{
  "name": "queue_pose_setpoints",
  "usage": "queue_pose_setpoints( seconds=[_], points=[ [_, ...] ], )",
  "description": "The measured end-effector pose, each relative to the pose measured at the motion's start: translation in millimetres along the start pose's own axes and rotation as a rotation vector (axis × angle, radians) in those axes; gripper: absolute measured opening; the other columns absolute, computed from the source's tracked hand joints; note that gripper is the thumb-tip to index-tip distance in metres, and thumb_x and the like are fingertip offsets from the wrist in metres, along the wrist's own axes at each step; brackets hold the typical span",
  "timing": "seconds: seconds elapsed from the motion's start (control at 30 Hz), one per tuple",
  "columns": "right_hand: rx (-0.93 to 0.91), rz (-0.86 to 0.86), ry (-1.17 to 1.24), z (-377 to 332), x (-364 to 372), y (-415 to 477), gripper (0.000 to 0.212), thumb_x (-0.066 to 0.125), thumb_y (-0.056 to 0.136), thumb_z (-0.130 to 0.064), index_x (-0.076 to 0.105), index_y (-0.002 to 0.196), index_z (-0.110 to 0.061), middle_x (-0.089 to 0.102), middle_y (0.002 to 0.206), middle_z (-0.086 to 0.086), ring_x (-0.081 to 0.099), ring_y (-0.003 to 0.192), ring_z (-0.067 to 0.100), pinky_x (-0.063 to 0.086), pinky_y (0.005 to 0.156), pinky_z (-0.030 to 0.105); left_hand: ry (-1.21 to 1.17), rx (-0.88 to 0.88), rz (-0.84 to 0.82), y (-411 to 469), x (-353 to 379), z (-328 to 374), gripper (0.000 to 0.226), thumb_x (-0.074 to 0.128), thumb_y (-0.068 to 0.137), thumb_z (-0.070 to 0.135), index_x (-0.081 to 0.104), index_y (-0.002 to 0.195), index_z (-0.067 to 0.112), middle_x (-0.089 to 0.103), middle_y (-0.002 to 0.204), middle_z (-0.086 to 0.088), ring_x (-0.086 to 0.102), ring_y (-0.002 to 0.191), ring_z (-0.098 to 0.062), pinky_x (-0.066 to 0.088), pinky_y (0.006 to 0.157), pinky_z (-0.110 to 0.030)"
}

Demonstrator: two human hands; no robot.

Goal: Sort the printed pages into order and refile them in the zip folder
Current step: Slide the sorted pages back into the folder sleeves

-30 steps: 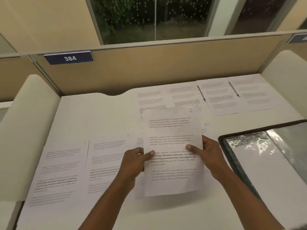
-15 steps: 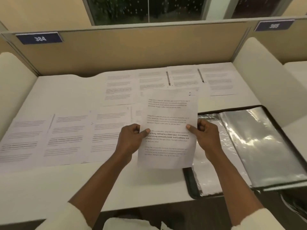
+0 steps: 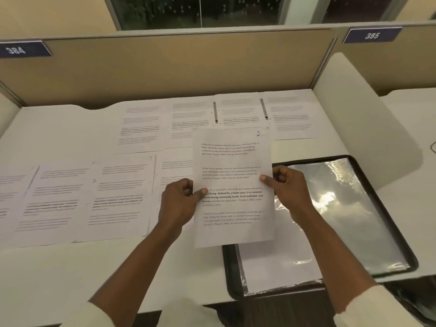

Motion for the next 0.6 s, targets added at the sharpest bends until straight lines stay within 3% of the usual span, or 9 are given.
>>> queue_pose_setpoints(
  seconds=[0.2, 0.3, 0.4, 0.6],
  points=[
    [0.061, -0.018, -0.040, 6.4, -29.0, 34.7, 0.016, 0.082, 0.090, -0.013, 0.076, 0.104, -0.009, 0.081, 0.097, 0.008, 0.079, 0.090, 0.026, 0.064, 0.079, 0.043, -0.054, -0.011, -0.020, 31.2, 37.7, 10.7, 0.013, 0.084, 0.090, 0.018, 0.074, 0.099, 0.017, 0.082, 0.092, 0.008, 0.079, 0.084, -0.013, 0.065, 0.084, -0.046],
    [0.103, -0.030, -0.069, 6.3, -44.8, 52.1, 0.014, 0.080, 0.091, -0.010, 0.073, 0.100, -0.003, 0.080, 0.092, 0.010, 0.079, 0.082, 0.022, 0.063, 0.069, 0.031, -0.058, -0.041, -0.020, 44.8, 54.9, 8.3, 0.014, 0.084, 0.090, 0.017, 0.075, 0.100, 0.018, 0.081, 0.094, 0.008, 0.079, 0.086, -0.013, 0.065, 0.084, -0.046],
    [0.099, -0.023, -0.126, 1.4, -61.6, 69.2, 0.015, 0.082, 0.090, -0.010, 0.072, 0.096, 0.000, 0.079, 0.084, 0.009, 0.073, 0.070, 0.015, 0.057, 0.061, 0.022, -0.049, -0.058, -0.027, 51.4, 70.4, 8.5, 0.016, 0.084, 0.089, 0.017, 0.075, 0.101, 0.020, 0.081, 0.096, 0.009, 0.078, 0.087, -0.013, 0.065, 0.083, -0.042],
    [0.048, -0.018, -0.139, -15.3, -81.9, 102.5, 0.012, 0.084, 0.087, -0.009, 0.075, 0.094, -0.005, 0.075, 0.074, 0.007, 0.069, 0.062, 0.018, 0.055, 0.061, 0.025, -0.055, -0.059, -0.032, 48.9, 83.9, 15.3, 0.021, 0.082, 0.091, 0.014, 0.075, 0.111, 0.018, 0.081, 0.099, 0.009, 0.078, 0.088, -0.009, 0.063, 0.075, -0.027]
  ],
)
Point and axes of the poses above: each hand's wrist, its own y-axis towards the middle knuckle, its own x-axis out of the palm, z = x × y, the point moved 8 cm from there along y, towards the middle knuckle
